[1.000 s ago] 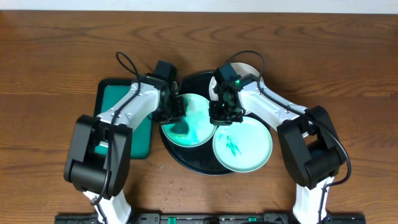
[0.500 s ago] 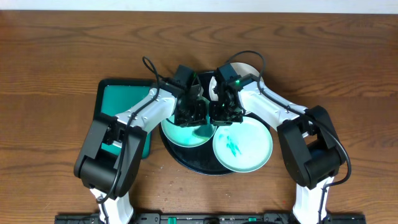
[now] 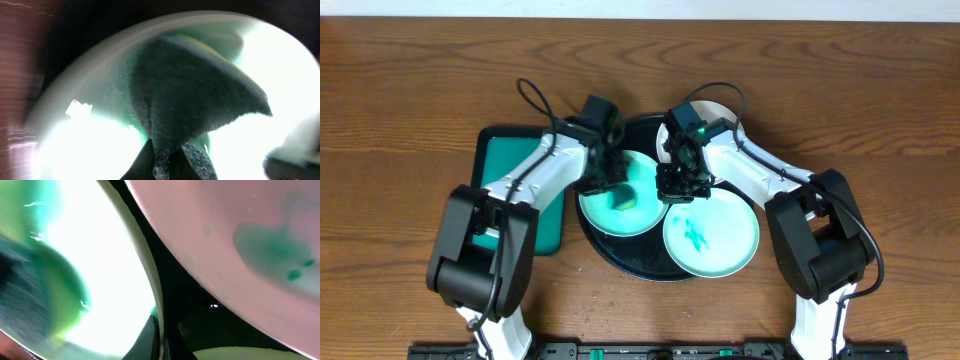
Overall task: Clean dirty plates on tray and stack at the side
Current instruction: 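Scrub the held pale green plate with the sponge in the left gripper, then return the sponge to the water tray and release it with the left gripper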
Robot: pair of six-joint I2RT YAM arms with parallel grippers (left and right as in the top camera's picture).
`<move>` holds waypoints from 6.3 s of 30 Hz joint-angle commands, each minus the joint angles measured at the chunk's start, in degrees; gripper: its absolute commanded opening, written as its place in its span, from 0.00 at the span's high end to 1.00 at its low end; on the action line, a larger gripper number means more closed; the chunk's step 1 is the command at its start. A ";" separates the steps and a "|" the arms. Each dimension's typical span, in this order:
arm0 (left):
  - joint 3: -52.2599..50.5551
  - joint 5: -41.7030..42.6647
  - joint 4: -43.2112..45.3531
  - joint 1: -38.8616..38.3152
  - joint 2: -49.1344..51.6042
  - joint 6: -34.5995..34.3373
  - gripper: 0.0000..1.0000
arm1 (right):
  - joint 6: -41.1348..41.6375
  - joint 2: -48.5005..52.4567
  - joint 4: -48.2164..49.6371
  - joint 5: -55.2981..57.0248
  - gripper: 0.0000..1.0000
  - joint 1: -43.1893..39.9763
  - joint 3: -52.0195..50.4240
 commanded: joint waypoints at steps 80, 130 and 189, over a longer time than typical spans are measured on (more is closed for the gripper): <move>-1.75 -29.09 -9.35 -1.95 0.22 4.11 0.93 | -1.75 2.84 -4.70 2.01 0.99 0.28 -2.71; -1.79 -14.91 3.23 -8.81 -6.56 17.49 0.93 | -1.77 2.84 -4.63 2.45 0.99 0.35 -2.71; -2.38 -14.40 -0.94 3.52 -16.17 25.59 0.93 | -1.77 2.84 -4.63 2.45 0.99 0.35 -2.71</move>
